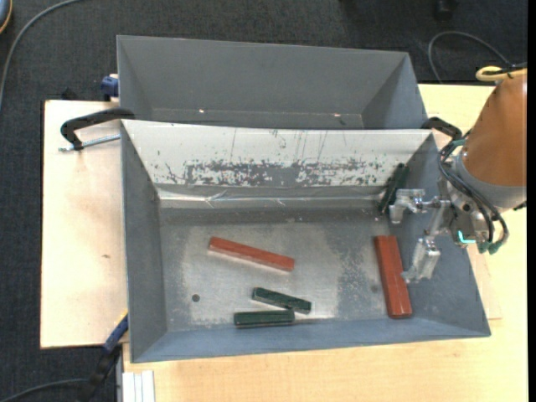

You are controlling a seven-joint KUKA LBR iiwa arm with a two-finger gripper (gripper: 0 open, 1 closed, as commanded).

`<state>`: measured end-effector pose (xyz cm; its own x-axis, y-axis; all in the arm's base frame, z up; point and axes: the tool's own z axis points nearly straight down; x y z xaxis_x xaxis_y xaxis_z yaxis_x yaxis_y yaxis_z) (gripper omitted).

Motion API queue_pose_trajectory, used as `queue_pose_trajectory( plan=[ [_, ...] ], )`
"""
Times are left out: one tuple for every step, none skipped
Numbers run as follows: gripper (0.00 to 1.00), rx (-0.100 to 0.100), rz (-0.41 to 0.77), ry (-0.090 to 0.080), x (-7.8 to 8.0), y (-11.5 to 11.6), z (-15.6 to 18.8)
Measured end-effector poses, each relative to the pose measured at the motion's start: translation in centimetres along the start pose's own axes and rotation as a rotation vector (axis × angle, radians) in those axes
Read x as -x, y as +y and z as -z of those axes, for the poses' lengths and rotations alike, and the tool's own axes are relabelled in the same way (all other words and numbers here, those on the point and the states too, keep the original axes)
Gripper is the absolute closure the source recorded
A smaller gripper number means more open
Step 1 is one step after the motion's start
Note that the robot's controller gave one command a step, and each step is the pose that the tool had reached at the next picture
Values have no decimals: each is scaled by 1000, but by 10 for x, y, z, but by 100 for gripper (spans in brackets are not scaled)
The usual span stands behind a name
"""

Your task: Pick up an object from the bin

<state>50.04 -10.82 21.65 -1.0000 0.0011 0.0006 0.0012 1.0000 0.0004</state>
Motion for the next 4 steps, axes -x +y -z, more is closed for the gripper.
queue_pose_trajectory(
  plan=[
    [0,2,538,2,18,-33,-147],
    [0,-3,882,-7,7,-27,-115],
    [0,-3,1213,-6,18,-26,-103],
    [0,3,1428,-5,23,-19,-145]
  ],
)
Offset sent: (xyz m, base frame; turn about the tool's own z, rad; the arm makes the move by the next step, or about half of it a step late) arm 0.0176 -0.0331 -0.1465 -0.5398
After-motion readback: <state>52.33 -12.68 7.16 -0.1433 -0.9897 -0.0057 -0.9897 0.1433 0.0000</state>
